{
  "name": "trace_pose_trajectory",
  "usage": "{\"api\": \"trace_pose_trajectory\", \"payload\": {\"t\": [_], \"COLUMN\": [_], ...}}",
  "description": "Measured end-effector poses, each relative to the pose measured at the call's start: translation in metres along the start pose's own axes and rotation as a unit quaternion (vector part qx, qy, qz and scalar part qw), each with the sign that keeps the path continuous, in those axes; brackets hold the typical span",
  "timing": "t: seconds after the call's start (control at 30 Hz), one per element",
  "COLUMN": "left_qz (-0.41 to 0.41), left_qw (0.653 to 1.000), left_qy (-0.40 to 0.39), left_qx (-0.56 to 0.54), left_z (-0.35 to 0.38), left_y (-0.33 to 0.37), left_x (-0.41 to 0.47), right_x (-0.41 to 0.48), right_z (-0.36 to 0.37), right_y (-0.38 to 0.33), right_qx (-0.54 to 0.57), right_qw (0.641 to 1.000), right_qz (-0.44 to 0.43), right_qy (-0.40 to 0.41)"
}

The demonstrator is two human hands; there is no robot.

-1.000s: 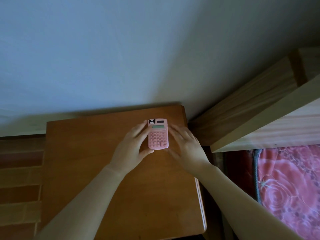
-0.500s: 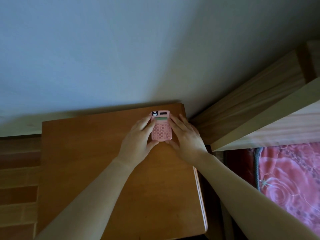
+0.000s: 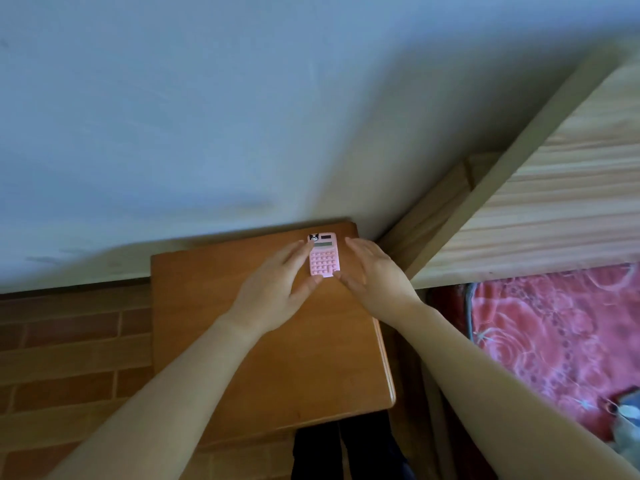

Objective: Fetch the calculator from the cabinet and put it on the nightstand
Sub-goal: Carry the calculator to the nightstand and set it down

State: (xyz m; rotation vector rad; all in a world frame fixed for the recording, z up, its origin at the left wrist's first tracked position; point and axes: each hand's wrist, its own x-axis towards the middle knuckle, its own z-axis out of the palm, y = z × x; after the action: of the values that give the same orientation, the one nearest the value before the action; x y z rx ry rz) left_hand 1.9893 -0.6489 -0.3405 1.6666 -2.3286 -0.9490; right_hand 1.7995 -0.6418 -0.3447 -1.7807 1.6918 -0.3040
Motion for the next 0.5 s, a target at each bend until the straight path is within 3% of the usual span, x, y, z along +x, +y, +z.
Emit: {"api": "trace_pose_trajectory", "payload": {"t": [0.5], "left_qz": [0.024], "left_qw": [0.986], "left_qy": [0.1], "left_qx": [-0.13], "left_z": [-0.159], "left_y": [0.154], "left_x": [-0.146], "right_x": [-0.165], "right_z": [-0.159], "right_y": [-0.145], "right_qx": [0.01], "right_qw": [0.996], "right_qz": [-0.067], "right_qy": [0.059]}}
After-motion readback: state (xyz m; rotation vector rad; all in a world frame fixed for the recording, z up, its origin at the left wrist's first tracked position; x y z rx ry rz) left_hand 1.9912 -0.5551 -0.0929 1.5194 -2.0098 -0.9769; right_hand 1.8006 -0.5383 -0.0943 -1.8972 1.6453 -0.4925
